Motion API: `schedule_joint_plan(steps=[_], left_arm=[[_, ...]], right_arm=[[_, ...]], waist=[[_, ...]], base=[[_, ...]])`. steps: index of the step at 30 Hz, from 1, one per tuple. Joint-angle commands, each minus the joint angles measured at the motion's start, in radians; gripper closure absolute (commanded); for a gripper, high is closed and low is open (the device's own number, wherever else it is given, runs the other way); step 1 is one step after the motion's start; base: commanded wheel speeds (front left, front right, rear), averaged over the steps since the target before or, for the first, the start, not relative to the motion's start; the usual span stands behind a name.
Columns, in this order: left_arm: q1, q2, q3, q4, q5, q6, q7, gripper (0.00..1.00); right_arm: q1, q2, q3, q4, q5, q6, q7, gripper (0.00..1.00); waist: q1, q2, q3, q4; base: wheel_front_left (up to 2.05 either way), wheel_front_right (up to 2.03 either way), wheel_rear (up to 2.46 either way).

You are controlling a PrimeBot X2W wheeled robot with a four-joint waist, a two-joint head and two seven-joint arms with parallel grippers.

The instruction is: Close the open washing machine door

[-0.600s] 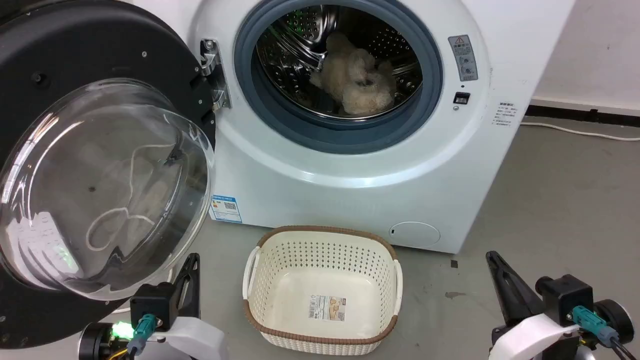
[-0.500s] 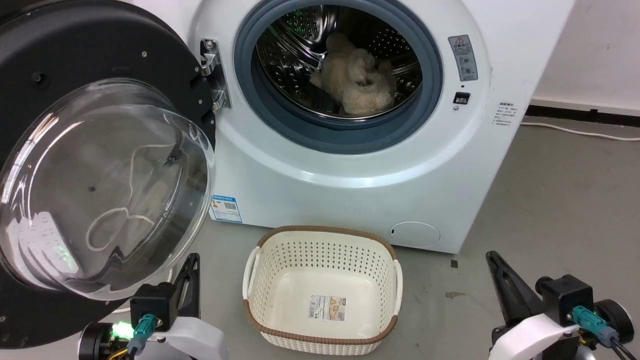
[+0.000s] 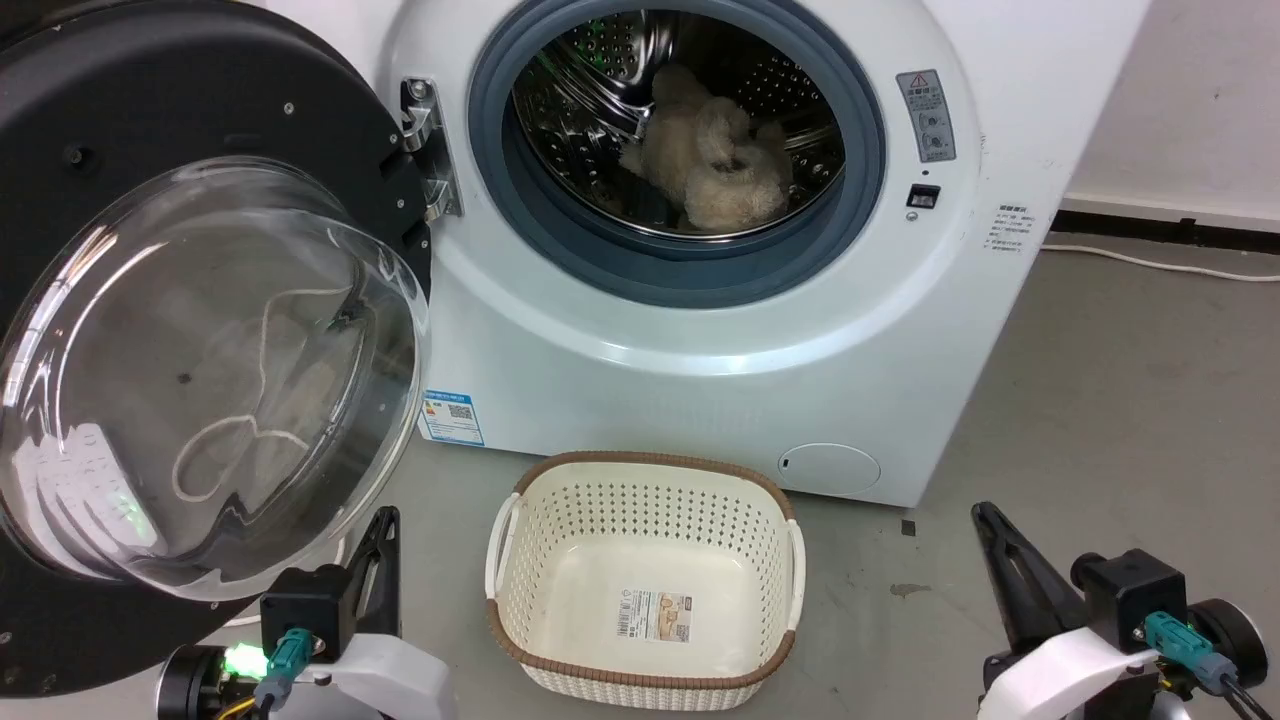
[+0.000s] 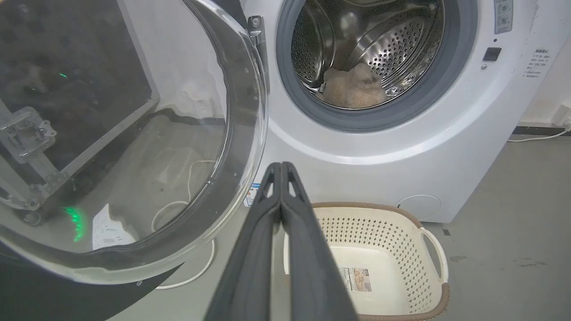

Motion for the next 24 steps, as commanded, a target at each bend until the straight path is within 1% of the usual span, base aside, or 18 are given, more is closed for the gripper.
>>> schedule_joint_plan(steps=[1, 10, 17, 23, 24], left_arm=[[0.0, 0.0, 0.0, 0.0, 0.0, 0.0, 0.0, 0.0], [-0.004, 0.0, -0.01, 0.004, 0.001, -0.001, -0.017, 0.0], [-0.006, 0.002, -0.02, 0.005, 0.001, -0.002, -0.032, 0.0], [-0.004, 0.007, -0.033, 0.007, 0.001, -0.003, -0.049, 0.0], [-0.002, 0.01, -0.038, 0.008, 0.001, -0.003, -0.055, 0.0]], right_arm=[[0.0, 0.0, 0.0, 0.0, 0.0, 0.0, 0.0, 0.0], [0.004, 0.0, -0.01, 0.006, 0.016, 0.0, -0.017, 0.0], [0.008, 0.0, -0.012, 0.008, 0.02, 0.0, -0.032, 0.0], [0.017, 0.001, -0.006, 0.014, 0.028, 0.0, -0.049, 0.0], [0.02, 0.0, 0.001, 0.021, 0.03, 0.0, -0.055, 0.0]], waist=[[0.0, 0.0, 0.0, 0.0], [0.0, 0.0, 0.0, 0.002], [0.0, 0.0, -0.002, 0.019], [0.0, 0.0, -0.01, 0.068], [0.0, 0.0, -0.015, 0.093]], base=[[0.0, 0.0, 0.0], [0.0, 0.0, 0.0], [0.0, 0.0, 0.0], [0.0, 0.0, 0.0], [0.0, 0.0, 0.0]])
